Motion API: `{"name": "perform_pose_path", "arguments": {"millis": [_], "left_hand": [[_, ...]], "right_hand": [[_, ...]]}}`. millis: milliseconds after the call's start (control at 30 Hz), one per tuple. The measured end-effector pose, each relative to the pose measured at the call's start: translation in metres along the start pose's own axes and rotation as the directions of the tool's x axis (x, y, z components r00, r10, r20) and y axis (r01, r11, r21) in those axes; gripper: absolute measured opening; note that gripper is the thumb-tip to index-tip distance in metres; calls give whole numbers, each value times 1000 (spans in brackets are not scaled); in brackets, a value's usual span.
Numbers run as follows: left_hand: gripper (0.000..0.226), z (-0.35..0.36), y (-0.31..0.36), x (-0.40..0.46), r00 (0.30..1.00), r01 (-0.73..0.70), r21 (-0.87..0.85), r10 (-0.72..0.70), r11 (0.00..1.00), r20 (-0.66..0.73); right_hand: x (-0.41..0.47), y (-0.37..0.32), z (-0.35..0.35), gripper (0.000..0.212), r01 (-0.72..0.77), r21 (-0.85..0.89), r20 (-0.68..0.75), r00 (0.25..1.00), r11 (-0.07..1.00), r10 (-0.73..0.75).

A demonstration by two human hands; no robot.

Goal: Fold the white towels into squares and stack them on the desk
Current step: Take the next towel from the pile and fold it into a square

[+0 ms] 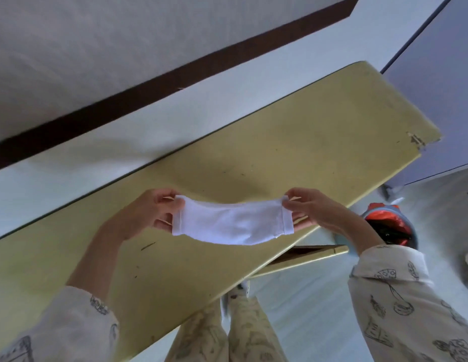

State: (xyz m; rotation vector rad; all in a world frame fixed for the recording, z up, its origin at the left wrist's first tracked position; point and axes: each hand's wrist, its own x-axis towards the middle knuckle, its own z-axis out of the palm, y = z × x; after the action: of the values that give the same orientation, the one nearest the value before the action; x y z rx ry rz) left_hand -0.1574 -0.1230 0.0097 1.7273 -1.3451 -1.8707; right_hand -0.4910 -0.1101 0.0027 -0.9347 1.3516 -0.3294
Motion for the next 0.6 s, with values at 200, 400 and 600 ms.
{"name": "perform_pose_path", "arguments": {"millis": [200, 400, 600], "left_hand": [[15, -21, 21, -5, 998, -33, 41, 34, 999, -46], [14, -21, -2, 74, 872, -96, 222, 190, 970, -452], [7, -6, -52, 90, 866, -97, 111, 139, 989, -481]], "right_hand": [[-3, -32, -15, 10, -3, 11, 33, 999, 1000, 3], [80, -17, -14, 8, 74, -268, -377, 909, 961, -175], [96, 25, 4, 16, 93, -420, -541, 773, 903, -332]]}}
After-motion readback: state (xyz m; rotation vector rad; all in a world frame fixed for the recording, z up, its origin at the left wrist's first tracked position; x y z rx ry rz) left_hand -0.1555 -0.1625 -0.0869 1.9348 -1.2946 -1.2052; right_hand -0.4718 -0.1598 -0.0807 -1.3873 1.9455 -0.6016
